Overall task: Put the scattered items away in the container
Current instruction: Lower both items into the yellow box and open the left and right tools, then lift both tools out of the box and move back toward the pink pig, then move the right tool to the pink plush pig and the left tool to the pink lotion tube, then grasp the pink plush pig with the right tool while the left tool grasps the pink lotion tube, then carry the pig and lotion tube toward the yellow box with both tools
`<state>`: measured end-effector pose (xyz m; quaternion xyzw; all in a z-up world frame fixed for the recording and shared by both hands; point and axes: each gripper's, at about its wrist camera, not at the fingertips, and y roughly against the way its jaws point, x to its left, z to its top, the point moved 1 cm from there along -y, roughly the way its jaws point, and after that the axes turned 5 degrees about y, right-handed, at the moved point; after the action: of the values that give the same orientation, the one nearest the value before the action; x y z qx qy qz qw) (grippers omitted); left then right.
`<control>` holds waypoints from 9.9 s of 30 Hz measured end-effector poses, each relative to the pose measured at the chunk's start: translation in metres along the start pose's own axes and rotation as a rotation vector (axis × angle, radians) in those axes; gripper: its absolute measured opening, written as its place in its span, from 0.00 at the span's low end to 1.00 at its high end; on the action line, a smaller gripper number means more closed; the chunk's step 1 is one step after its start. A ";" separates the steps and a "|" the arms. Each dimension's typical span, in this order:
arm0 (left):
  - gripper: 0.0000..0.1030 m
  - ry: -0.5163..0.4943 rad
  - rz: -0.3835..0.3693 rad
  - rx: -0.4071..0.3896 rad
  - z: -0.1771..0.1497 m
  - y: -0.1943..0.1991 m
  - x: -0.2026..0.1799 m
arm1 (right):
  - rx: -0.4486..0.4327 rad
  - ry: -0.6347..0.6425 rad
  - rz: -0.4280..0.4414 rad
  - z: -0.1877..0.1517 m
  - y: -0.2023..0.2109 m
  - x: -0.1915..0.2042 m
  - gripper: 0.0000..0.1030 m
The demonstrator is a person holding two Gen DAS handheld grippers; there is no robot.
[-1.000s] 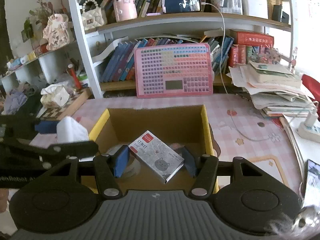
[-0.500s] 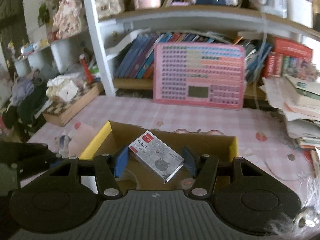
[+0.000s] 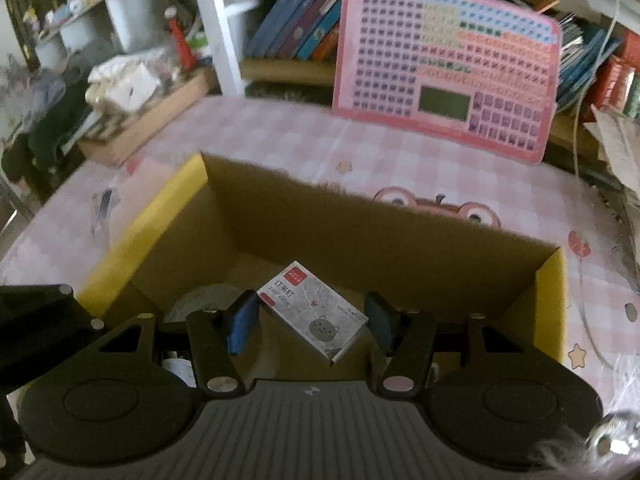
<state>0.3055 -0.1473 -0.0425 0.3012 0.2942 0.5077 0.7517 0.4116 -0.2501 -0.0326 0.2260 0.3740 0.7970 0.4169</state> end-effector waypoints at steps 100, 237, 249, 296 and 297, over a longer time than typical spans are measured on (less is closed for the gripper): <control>0.84 -0.097 0.012 -0.163 -0.159 0.204 0.113 | -0.177 -0.217 -0.391 -0.150 0.128 0.253 0.81; 0.75 0.151 0.226 -0.186 -0.069 0.090 0.288 | -0.108 -0.192 -0.059 0.076 -0.047 0.202 0.59; 0.75 0.103 0.218 -0.232 -0.090 0.154 0.263 | -0.123 -0.178 -0.056 0.033 0.003 0.228 0.59; 0.75 -0.112 -0.080 -0.253 -0.140 0.218 0.141 | -0.159 -0.438 -0.227 -0.121 0.128 0.249 0.59; 0.75 -0.117 -0.088 -0.252 -0.138 0.216 0.138 | -0.160 -0.445 -0.234 -0.124 0.131 0.247 0.59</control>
<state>0.1183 0.0691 0.0116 0.2202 0.1967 0.4888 0.8209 0.1278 -0.1437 0.0051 0.3172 0.2326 0.7013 0.5946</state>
